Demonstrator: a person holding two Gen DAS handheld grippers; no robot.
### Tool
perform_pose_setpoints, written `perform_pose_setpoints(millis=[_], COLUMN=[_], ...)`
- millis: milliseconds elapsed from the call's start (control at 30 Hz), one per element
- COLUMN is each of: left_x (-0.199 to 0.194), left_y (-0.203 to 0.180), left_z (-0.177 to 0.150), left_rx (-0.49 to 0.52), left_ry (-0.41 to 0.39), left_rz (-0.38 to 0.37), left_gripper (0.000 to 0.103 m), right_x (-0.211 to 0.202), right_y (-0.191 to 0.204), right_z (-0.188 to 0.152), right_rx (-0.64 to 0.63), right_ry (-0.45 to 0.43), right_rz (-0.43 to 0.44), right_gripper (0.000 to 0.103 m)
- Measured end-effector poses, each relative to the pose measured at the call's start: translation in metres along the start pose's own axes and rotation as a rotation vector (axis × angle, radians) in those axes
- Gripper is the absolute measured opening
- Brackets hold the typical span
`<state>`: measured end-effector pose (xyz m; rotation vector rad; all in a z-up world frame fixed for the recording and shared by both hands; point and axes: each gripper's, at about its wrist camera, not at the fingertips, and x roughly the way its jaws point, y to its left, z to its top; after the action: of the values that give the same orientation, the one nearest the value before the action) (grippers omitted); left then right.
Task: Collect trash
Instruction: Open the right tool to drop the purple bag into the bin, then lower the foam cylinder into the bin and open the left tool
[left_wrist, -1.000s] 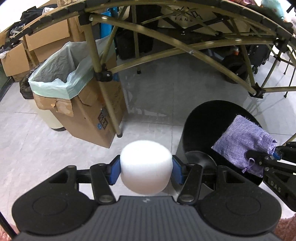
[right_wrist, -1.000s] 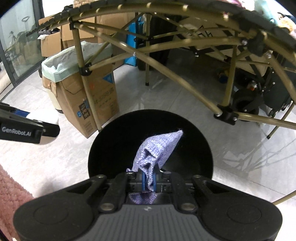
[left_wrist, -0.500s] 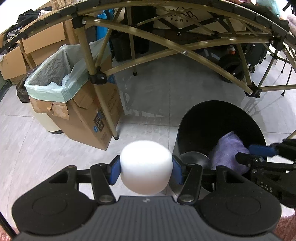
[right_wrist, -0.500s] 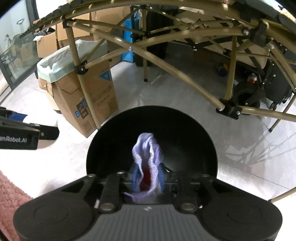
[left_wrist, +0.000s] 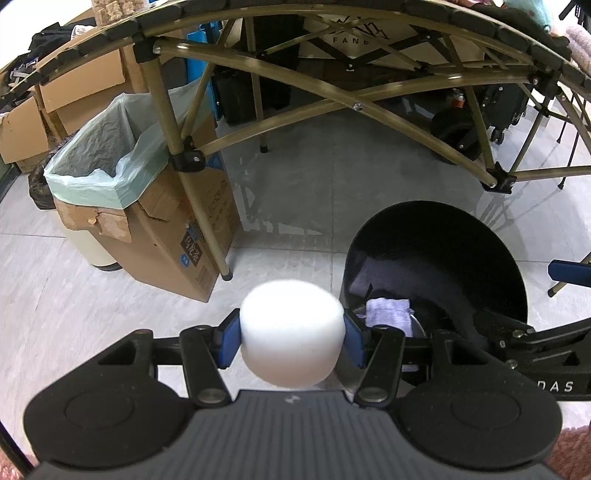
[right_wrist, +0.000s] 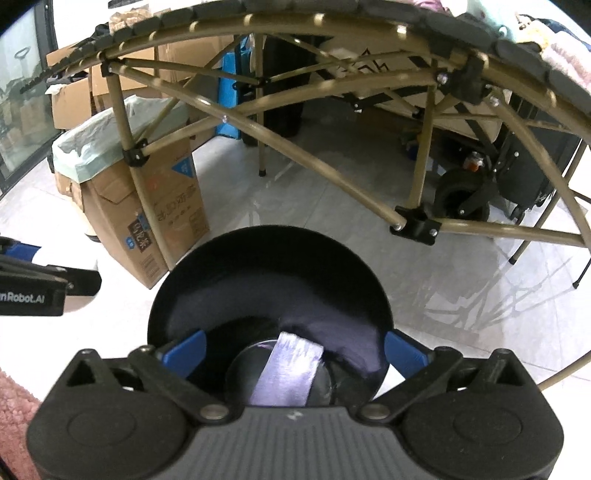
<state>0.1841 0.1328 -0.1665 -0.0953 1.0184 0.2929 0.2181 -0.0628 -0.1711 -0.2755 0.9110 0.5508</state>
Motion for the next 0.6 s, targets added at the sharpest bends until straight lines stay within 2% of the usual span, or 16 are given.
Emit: perform_pose_setpoints(millis=[600], left_x=[-0.005], left_y=[-0.051], left_z=[0.008], left_rx=[0.084], left_ry=[-0.019], left_rz=[-0.046], left_gripper=[0.057], right_x=[-0.037], right_y=[-0.038], right_z=[-0.014], right_rx=[0.06], right_ry=[-0.043], right_rz=[-0.096], right_gripper=[0.103])
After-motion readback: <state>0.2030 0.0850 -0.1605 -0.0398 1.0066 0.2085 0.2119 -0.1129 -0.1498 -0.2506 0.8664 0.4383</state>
